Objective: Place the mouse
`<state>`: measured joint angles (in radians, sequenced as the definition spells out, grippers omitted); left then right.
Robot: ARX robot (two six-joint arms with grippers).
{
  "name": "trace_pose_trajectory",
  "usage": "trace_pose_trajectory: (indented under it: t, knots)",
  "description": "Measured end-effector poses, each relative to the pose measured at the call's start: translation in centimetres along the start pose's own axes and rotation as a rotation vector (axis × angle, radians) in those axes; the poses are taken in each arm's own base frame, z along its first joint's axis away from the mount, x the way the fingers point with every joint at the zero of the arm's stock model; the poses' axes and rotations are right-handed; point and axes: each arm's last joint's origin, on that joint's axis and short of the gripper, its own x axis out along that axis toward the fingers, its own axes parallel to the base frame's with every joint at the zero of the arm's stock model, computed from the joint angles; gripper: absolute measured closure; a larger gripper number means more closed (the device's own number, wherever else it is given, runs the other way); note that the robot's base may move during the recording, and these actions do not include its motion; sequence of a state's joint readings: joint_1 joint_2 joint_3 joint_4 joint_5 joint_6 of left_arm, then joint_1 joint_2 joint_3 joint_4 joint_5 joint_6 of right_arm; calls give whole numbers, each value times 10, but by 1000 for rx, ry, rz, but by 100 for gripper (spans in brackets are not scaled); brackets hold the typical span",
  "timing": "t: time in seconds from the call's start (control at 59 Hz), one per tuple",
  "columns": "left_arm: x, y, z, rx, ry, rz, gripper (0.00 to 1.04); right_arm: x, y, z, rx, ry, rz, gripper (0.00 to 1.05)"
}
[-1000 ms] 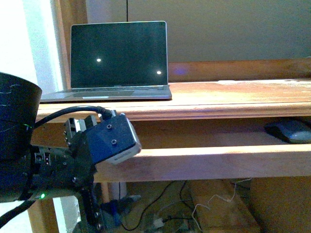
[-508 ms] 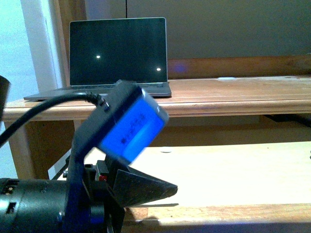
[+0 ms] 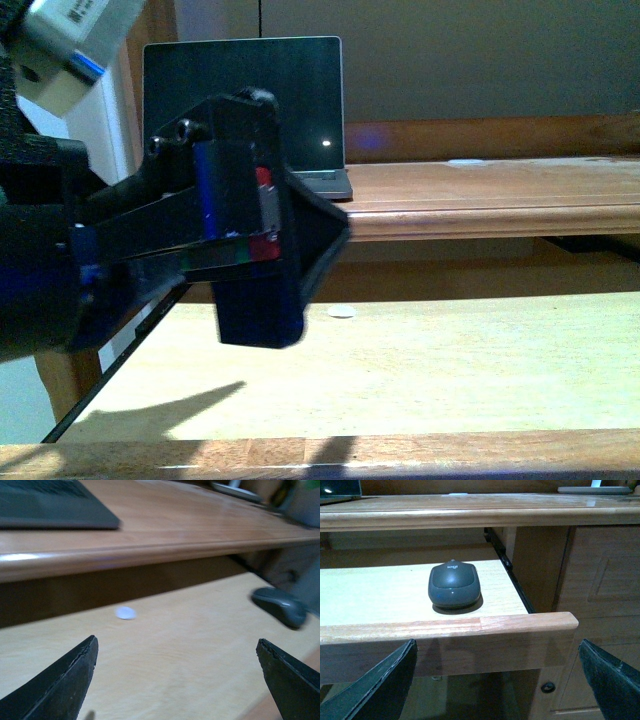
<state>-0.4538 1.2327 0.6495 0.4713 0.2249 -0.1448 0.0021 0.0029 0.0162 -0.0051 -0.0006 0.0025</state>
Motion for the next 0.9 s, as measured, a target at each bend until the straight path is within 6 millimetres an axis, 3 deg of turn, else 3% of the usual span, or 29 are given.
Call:
trace_pose_trajectory:
  t: [0.203, 0.576, 0.712, 0.898]
  knots:
    - [-38, 6, 5, 132, -97, 300, 8, 0, 0, 0, 0, 0, 0, 7]
    - [-107, -5, -48, 88, -50, 434, 9, 0, 0, 0, 0, 0, 0, 7]
    - [-132, 2, -67, 105, -138, 631, 29, 0, 0, 0, 0, 0, 0, 7]
    - [-158, 9, -98, 111, -127, 649, 59, 0, 0, 0, 0, 0, 0, 7]
